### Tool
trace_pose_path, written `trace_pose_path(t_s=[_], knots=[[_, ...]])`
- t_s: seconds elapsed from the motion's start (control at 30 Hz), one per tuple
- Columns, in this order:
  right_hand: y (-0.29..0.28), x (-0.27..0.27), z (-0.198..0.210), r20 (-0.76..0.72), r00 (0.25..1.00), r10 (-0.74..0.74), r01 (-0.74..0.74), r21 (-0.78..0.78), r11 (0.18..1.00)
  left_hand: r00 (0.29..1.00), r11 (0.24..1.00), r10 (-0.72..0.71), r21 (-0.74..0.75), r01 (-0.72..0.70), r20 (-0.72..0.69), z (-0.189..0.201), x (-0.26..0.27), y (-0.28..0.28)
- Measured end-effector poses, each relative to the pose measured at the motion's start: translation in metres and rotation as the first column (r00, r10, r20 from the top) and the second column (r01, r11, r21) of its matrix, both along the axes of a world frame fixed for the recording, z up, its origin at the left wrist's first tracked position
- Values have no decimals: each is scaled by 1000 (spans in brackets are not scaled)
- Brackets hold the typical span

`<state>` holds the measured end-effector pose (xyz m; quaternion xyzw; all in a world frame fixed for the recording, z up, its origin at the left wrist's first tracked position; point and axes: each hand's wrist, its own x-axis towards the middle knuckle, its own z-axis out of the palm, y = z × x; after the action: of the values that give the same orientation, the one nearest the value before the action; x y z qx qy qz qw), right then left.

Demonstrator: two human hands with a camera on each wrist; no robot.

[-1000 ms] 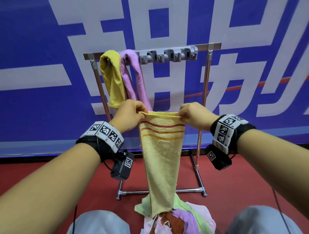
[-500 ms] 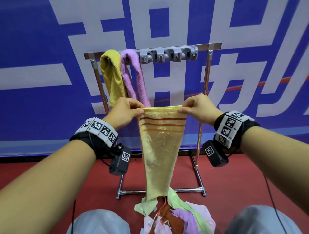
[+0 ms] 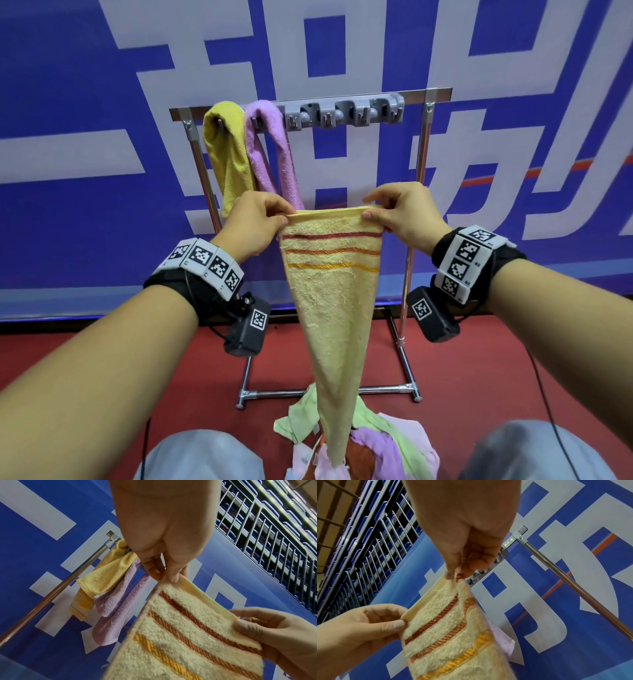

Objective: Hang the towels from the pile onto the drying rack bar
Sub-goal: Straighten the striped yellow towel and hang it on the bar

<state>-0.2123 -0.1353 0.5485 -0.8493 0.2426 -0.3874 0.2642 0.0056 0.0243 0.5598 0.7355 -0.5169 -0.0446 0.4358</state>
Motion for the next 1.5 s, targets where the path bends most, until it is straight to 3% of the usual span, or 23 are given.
trace_pose_path(t_s=[0.2, 0.43, 0.57, 0.7, 0.77, 0.97, 1.17, 1.33, 1.5], knots=[[4, 0, 5, -177, 984, 7, -23, -92, 996, 999, 999, 31, -24, -30, 19, -2, -2, 0], [2, -1, 5, -164, 986, -5, -5, -63, 998, 1000, 996, -5, -92, 6, 8, 2, -6, 3], [2, -1, 8, -85, 996, -30, 22, -83, 996, 999, 993, -25, -112, 28, 23, 7, -7, 2], [4, -3, 9, -196, 980, -28, 9, -93, 996, 993, 998, -2, -70, 10, 117, 0, -12, 0], [5, -3, 8, -179, 983, -31, 12, -102, 995, 994, 996, 25, -90, -15, 111, -2, -13, -2], [7, -5, 9, -156, 987, 38, -40, -6, 999, 997, 999, 22, -27, -20, 76, -2, -11, -6], [12, -4, 14, -403, 900, 165, -165, 35, 986, 985, 999, -13, 37, 6, 171, -4, -13, -5], [18, 0, 13, -381, 895, 232, -161, 209, 965, 978, 985, -66, 170, 32, 196, -10, -21, -6], [18, -1, 11, -489, 830, 270, -235, 133, 963, 969, 965, -105, 258, 46, 222, -8, -25, -6]])
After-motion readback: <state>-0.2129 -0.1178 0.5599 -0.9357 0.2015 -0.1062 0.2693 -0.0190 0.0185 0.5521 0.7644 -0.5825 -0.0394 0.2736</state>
